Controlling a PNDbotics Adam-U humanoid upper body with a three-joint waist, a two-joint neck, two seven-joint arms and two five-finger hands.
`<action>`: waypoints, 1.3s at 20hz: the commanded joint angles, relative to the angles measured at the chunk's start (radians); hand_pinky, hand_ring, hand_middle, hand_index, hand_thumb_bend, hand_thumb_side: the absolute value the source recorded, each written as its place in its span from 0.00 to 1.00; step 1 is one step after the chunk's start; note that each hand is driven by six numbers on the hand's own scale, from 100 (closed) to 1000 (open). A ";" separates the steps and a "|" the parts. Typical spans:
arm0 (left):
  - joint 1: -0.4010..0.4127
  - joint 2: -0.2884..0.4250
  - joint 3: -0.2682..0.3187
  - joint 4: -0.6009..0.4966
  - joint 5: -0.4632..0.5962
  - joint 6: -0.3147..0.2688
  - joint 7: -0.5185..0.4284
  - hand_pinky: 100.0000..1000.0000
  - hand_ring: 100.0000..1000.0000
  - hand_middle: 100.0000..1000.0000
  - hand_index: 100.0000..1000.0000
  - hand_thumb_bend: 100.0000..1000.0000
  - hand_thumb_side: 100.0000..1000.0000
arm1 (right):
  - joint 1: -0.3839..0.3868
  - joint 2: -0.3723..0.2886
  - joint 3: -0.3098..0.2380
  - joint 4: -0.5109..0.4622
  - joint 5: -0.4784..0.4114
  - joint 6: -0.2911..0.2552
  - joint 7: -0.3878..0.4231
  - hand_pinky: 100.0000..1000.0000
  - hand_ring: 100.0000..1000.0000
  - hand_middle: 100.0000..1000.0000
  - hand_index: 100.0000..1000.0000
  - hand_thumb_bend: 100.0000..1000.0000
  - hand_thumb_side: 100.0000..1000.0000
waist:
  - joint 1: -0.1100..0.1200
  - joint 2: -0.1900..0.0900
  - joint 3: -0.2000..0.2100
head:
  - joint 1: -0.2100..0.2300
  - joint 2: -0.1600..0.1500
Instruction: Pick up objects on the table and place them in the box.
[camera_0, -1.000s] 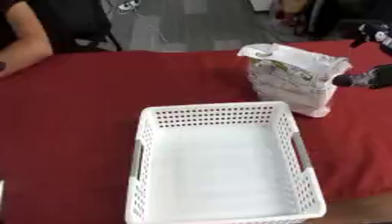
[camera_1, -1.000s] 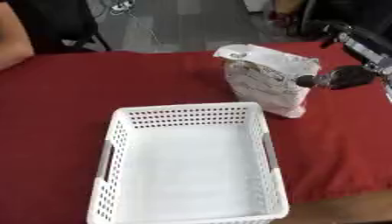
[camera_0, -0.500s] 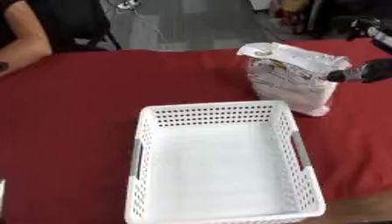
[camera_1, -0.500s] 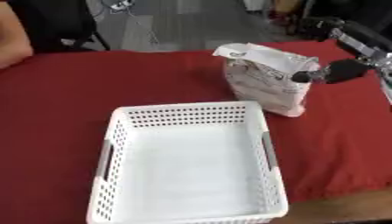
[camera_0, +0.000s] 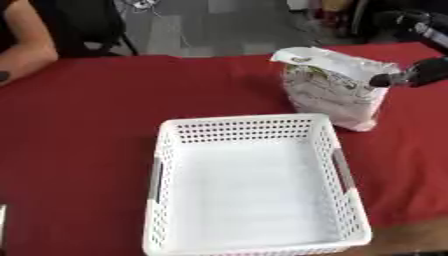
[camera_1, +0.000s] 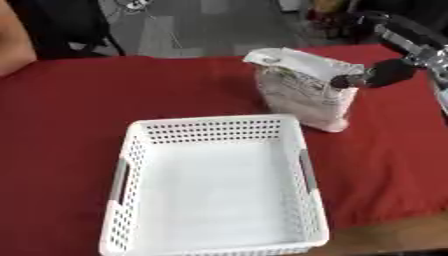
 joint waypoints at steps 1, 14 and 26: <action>-0.004 0.021 -0.003 -0.020 0.005 -0.003 -0.005 0.70 0.82 0.92 1.00 0.90 1.00 | -0.032 -0.009 -0.004 0.012 0.032 -0.018 0.010 0.79 0.85 0.87 0.99 0.77 0.58 | -0.003 -0.010 -0.002 | -0.008 0.005; -0.006 0.020 -0.007 -0.020 0.009 -0.006 -0.011 0.70 0.82 0.92 1.00 0.90 1.00 | -0.036 0.039 0.008 0.096 0.123 -0.068 0.041 0.81 0.85 0.87 0.99 0.75 0.54 | 0.002 -0.007 -0.001 | -0.011 0.007; -0.009 0.017 -0.011 -0.020 0.014 -0.007 -0.018 0.70 0.82 0.92 1.00 0.89 1.00 | -0.024 0.055 0.007 0.123 0.148 -0.083 0.047 0.80 0.84 0.86 0.99 0.74 0.51 | 0.007 -0.005 0.004 | -0.013 0.009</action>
